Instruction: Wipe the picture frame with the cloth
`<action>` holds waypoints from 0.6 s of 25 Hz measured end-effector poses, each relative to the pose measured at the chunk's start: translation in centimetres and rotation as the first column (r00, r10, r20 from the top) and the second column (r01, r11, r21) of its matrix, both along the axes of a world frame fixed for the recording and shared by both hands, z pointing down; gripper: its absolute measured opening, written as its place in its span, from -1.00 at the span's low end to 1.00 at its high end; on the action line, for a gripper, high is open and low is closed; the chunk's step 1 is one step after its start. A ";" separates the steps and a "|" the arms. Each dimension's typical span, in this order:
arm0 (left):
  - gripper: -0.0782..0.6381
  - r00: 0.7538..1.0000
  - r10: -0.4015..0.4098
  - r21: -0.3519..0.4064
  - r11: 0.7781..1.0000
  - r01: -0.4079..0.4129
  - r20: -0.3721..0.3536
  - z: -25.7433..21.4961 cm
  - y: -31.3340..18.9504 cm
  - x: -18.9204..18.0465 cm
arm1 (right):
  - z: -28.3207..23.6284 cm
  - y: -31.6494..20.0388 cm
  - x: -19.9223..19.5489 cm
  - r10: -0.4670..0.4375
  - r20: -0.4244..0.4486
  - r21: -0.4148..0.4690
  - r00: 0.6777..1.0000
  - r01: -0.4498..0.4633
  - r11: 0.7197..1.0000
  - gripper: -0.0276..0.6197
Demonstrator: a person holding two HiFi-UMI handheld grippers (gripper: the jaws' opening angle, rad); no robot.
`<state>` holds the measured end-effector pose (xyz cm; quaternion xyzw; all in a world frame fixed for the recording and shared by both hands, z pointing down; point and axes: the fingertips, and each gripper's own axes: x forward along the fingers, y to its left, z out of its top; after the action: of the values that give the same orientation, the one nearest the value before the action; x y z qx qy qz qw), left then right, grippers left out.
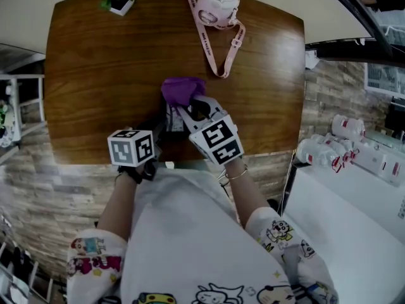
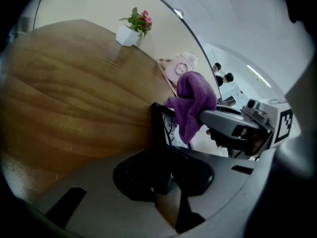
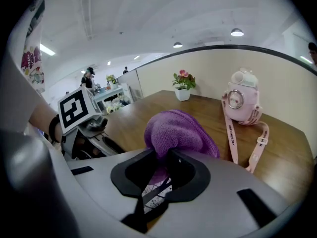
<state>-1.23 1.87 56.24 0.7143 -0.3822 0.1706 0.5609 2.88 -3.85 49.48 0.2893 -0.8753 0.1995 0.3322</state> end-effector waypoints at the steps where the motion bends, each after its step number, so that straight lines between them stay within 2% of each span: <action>1: -0.60 1.000 -0.001 0.000 1.000 0.001 -0.002 0.0 0.0 0.0 | 0.2 0.0 -0.5 -0.026 -0.006 -0.008 1.000 0.026 1.000 -0.76; 9: -0.60 1.000 -0.004 -0.013 1.000 0.004 -0.026 0.0 0.0 -0.1 | 2.3 0.1 -3.8 -0.194 -0.028 -0.105 0.981 0.190 0.976 -0.76; 15: -0.61 0.999 -0.009 -0.026 1.000 0.007 -0.044 0.0 0.0 -0.1 | 4.3 0.2 -4.8 -0.241 -0.067 -0.187 0.968 0.225 0.956 -0.76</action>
<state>-1.34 1.86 56.21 0.7092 -0.3703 0.1573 0.5790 -1.88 -3.61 53.76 0.1619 -0.8663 0.2234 0.4165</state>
